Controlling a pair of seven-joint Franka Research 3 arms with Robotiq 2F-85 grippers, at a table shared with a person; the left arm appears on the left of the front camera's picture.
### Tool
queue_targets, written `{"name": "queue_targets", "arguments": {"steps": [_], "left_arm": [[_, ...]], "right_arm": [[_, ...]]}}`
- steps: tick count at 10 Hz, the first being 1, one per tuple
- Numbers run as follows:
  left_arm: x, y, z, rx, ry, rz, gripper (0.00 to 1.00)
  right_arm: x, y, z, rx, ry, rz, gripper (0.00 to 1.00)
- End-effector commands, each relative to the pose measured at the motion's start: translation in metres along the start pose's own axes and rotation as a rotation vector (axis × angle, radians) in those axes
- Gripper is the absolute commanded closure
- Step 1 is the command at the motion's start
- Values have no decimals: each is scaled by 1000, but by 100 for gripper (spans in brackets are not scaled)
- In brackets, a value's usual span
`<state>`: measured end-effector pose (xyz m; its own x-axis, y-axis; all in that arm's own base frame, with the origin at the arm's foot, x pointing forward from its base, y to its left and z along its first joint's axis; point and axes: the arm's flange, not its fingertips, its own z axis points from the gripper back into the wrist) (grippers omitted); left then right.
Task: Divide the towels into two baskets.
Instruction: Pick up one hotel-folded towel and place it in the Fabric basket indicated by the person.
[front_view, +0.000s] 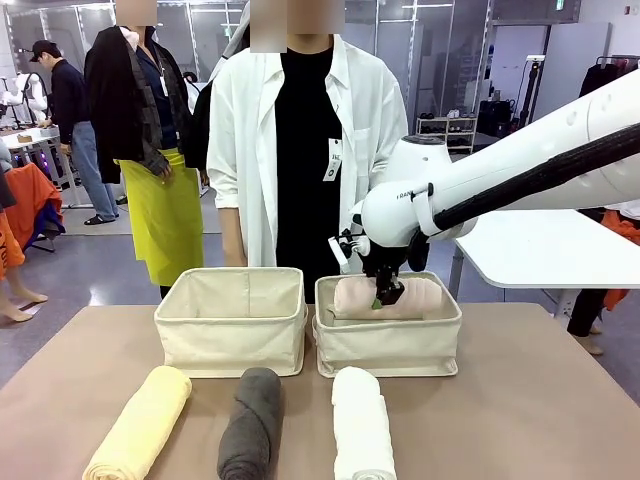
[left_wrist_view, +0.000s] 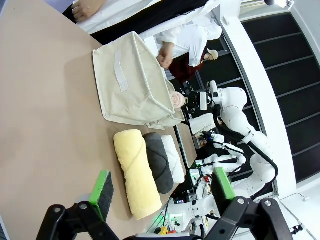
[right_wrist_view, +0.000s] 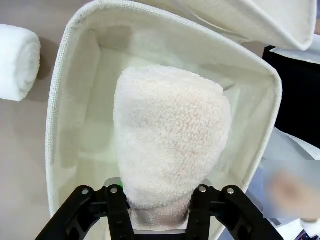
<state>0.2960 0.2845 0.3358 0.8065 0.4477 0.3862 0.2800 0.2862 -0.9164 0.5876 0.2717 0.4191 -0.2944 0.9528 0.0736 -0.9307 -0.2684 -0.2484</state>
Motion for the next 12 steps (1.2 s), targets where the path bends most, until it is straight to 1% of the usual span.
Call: {"name": "queue_targets", "arguments": {"steps": [1, 2, 3, 4, 5, 6, 8, 9, 10, 11, 12], "left_arm": [[-1, -2, 3, -10, -3, -11, 0], [-1, -2, 3, -10, -3, -11, 0], [-1, -2, 3, -10, -3, -11, 0], [-1, -2, 3, -10, -3, -11, 0], [-1, -2, 3, -10, -3, -11, 0], [-1, -2, 3, -10, -3, -11, 0], [-1, -2, 3, -10, -3, -11, 0], [-1, -2, 3, -10, -3, -11, 0], [-1, -2, 3, -10, -3, -11, 0], [-1, -2, 3, -10, -3, -11, 0], [-1, -2, 3, -10, -3, -11, 0]], "right_arm": [[7, -4, -2, 25, 58, -24, 63], [6, -3, -4, 29, 57, -33, 35], [4, -2, -3, 33, 59, -45, 29], [3, -1, -1, 38, 60, -52, 1], [3, 1, 2, 43, 52, -60, 0], [3, 3, 4, 51, 76, -70, 0], [2, 13, 12, 39, 67, -102, 0], [-2, 26, 21, 21, 25, -148, 0], [-10, 53, 35, -6, -8, -201, 4], [0, 5, 11, 37, 49, -92, 4], [0, 5, 11, 37, 49, -92, 4]]}}
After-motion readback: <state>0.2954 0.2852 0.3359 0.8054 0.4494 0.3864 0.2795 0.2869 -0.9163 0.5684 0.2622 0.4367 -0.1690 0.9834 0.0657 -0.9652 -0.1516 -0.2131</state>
